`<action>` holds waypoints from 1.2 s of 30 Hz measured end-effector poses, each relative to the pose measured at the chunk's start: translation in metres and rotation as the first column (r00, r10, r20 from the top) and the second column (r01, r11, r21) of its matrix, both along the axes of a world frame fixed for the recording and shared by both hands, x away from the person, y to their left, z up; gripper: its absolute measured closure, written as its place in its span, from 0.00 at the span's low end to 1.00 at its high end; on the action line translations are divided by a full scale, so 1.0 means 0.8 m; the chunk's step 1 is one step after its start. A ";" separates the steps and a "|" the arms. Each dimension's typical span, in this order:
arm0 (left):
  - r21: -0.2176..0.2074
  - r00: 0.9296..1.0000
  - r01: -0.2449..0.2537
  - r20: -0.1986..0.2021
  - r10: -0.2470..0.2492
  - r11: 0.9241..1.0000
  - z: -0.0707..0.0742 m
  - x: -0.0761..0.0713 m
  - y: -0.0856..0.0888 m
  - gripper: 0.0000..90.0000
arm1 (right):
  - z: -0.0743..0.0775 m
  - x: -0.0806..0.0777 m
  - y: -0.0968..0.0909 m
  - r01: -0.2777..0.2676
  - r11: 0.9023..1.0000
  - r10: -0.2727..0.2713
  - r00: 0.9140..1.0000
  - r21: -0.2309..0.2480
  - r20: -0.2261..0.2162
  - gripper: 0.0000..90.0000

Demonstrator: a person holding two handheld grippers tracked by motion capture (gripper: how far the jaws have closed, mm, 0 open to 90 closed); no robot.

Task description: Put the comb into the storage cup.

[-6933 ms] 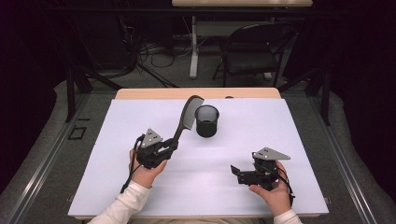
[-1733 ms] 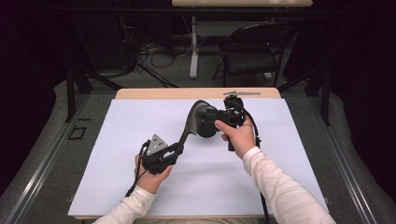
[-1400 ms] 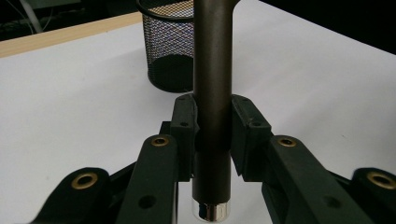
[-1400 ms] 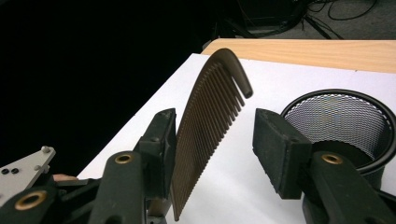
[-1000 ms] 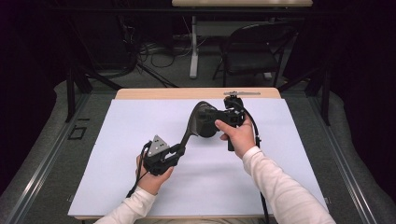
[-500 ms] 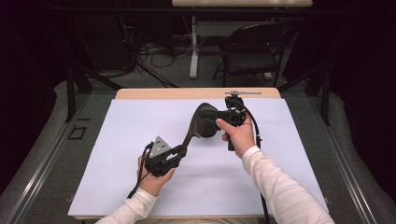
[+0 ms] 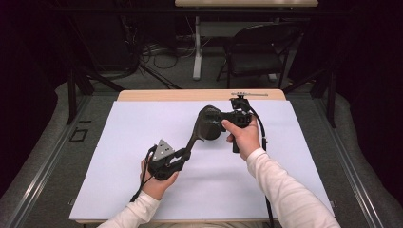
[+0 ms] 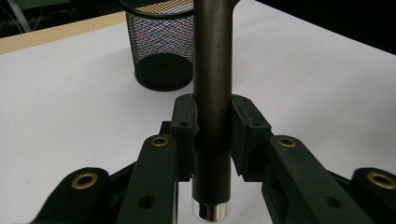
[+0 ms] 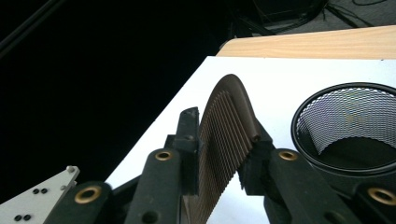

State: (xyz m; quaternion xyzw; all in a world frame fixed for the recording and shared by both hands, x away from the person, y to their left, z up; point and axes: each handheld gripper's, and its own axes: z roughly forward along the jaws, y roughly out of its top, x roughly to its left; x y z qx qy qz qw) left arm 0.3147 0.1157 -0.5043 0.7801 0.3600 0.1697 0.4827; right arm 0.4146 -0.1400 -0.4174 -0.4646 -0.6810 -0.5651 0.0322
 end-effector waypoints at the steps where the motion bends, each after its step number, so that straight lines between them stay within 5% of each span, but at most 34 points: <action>1: -0.001 1.000 0.000 0.000 0.000 1.000 0.000 0.000 0.000 0.81 | 0.000 0.000 0.000 0.000 1.000 0.000 1.000 0.003 0.000 0.83; 36: -0.003 1.000 0.016 -0.005 -0.016 1.000 -0.002 -0.001 -0.003 0.81 | -0.002 0.005 -0.012 -0.017 0.998 0.019 0.999 0.061 -0.042 0.93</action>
